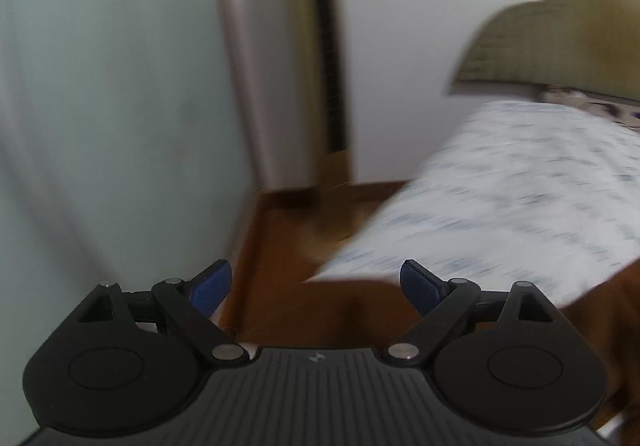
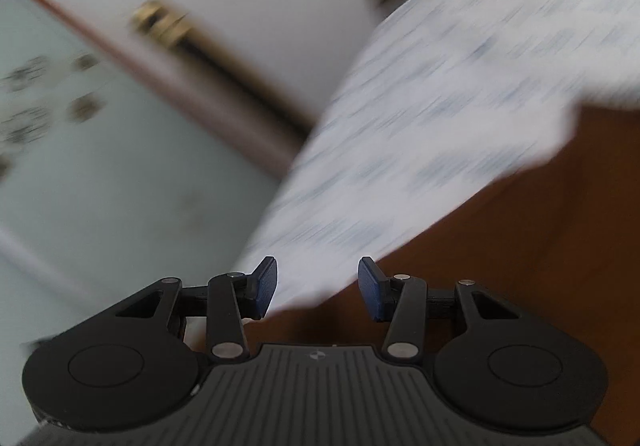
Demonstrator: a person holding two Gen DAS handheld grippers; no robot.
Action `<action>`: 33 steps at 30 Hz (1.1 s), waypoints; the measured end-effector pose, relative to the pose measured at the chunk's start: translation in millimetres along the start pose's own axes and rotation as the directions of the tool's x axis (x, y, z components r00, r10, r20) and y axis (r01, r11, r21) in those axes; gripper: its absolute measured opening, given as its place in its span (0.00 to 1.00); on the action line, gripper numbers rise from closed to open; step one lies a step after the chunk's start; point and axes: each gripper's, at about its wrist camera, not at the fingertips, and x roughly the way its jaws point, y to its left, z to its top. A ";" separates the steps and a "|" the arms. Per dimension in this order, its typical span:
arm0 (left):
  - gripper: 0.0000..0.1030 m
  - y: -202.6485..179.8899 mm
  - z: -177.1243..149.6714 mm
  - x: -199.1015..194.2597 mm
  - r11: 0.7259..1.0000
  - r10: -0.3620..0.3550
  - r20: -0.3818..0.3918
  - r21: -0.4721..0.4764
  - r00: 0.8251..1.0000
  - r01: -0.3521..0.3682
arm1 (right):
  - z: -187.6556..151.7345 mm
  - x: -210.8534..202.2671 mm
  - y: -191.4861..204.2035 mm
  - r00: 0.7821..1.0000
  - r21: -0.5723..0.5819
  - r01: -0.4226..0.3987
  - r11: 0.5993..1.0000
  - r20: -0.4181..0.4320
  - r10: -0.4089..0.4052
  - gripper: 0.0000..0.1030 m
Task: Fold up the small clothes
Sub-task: 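Grasp the other sweater sleeve with the right tool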
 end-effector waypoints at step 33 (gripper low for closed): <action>0.89 162.7 -71.0 7.2 0.782 -0.234 -0.103 -0.610 0.967 0.125 | -135.8 171.1 120.6 0.999 0.261 -0.008 0.965 -0.040 0.019 0.46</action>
